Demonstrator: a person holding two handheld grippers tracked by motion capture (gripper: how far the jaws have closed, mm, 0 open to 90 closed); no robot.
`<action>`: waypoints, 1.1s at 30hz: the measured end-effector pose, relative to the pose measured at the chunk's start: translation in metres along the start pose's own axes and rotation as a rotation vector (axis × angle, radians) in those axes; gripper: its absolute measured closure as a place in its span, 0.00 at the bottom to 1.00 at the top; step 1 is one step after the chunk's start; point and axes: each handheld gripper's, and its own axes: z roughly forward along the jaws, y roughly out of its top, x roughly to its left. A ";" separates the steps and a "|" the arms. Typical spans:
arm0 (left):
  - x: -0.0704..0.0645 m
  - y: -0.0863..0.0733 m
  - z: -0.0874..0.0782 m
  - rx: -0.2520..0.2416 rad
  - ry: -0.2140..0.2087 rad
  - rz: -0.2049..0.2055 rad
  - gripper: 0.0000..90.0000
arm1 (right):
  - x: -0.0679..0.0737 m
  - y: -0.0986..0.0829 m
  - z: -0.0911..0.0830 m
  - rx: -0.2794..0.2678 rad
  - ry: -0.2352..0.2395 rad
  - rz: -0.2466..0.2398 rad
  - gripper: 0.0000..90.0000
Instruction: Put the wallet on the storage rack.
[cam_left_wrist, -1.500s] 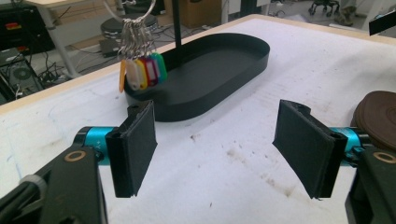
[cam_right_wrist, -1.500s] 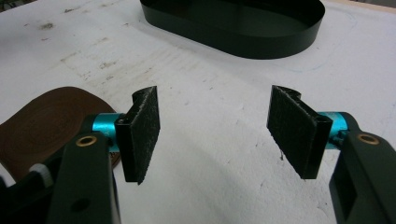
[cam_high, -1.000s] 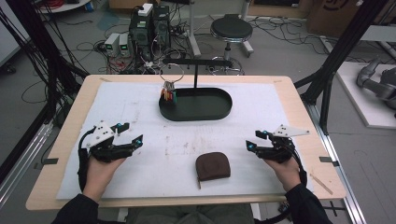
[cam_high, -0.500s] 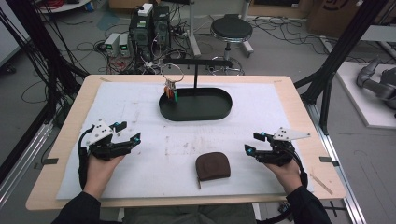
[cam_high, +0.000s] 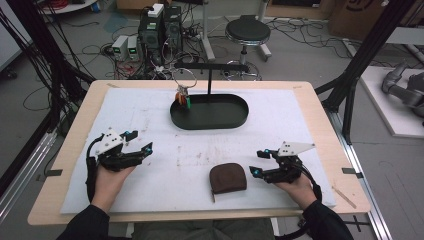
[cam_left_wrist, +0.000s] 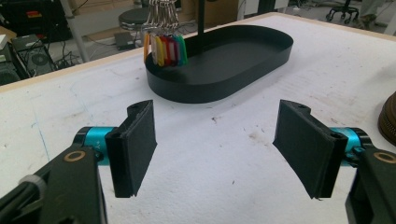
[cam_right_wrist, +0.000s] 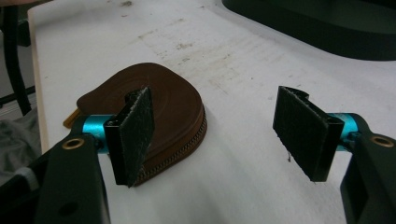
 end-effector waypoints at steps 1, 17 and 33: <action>0.000 0.000 0.000 0.001 -0.001 0.002 0.32 | 0.000 0.001 0.002 0.002 -0.005 0.008 0.35; -0.002 -0.006 -0.008 0.009 -0.010 -0.004 0.32 | 0.000 0.007 0.043 0.136 0.066 0.109 0.54; -0.011 -0.005 0.000 0.027 -0.042 0.025 0.33 | -0.004 0.008 0.043 0.155 0.115 0.128 0.92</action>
